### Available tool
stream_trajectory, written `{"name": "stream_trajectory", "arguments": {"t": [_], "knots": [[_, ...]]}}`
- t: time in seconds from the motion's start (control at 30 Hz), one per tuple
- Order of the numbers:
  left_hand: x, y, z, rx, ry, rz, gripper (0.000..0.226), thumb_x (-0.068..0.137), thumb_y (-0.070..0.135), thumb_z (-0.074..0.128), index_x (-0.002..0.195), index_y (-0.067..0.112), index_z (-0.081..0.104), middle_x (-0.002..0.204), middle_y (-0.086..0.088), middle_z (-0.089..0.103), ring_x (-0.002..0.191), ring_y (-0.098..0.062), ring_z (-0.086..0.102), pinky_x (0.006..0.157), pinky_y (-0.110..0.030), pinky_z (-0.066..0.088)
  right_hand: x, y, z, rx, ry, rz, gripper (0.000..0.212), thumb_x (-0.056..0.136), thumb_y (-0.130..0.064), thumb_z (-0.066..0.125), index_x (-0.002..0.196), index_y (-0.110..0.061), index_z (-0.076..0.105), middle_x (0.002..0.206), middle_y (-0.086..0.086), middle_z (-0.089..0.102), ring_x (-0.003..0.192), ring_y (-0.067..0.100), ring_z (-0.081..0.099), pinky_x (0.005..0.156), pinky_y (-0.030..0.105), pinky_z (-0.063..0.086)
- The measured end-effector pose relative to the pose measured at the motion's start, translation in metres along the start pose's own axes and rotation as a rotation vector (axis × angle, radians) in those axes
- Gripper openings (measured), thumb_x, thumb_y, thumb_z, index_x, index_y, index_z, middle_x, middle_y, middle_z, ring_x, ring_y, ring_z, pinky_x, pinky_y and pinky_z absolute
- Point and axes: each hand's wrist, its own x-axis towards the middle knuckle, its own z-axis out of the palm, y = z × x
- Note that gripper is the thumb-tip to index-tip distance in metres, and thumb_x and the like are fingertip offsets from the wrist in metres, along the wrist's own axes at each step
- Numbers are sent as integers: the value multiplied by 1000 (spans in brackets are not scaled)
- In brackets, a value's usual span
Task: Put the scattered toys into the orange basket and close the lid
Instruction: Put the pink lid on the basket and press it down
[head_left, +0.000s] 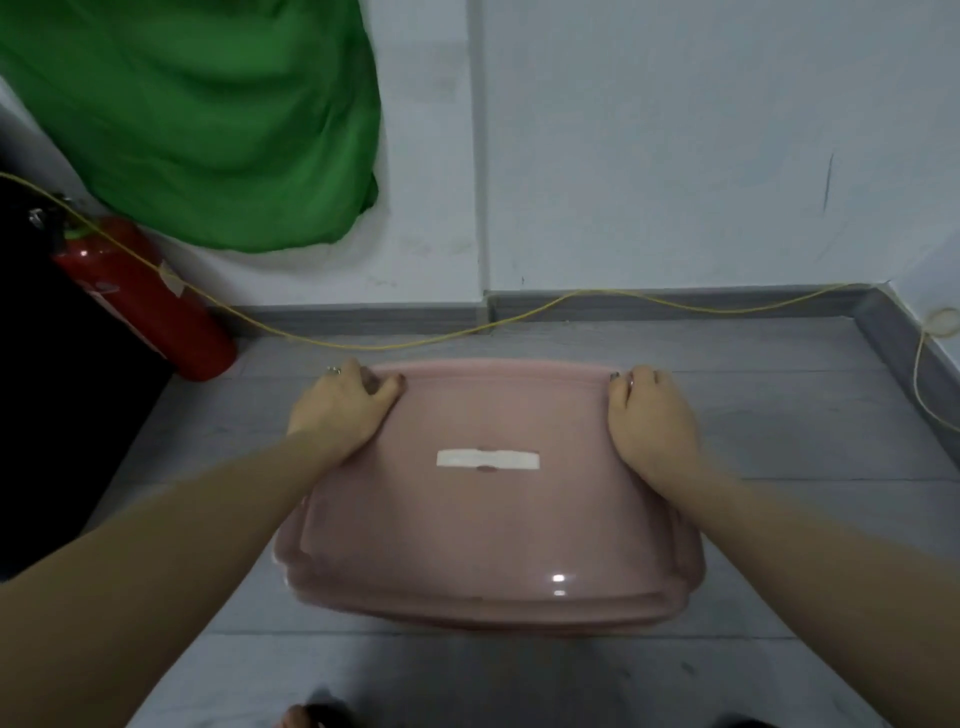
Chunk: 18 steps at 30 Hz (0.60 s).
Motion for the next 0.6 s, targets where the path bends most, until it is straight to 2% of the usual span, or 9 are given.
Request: {"name": "stream_trajectory", "arguments": {"t": [0.17,0.4,0.6], "knots": [[-13,-3,3,-58,43,-47,57,89,62,45,113,10,51,122,-23,60,112,-41,57,91,-45,45,-8,-5,0,-41,68,-15,41,100,-29,34,93,3,57,98,31,59,85,47,61,72,52,51],[-27,-9,6,-71,68,-113,60,90,62,44,114,6,49,122,-27,59,113,-46,55,94,-47,43,-10,-2,-7,-30,-54,32,40,104,-35,29,109,-4,54,114,28,56,98,48,59,82,50,47],[-29,-7,1,8,65,-133,60,91,60,40,116,6,48,124,-26,58,114,-45,55,94,-48,43,-8,-3,-12,-31,-151,56,39,103,-38,27,110,-7,51,115,27,57,102,47,58,85,50,45]]}}
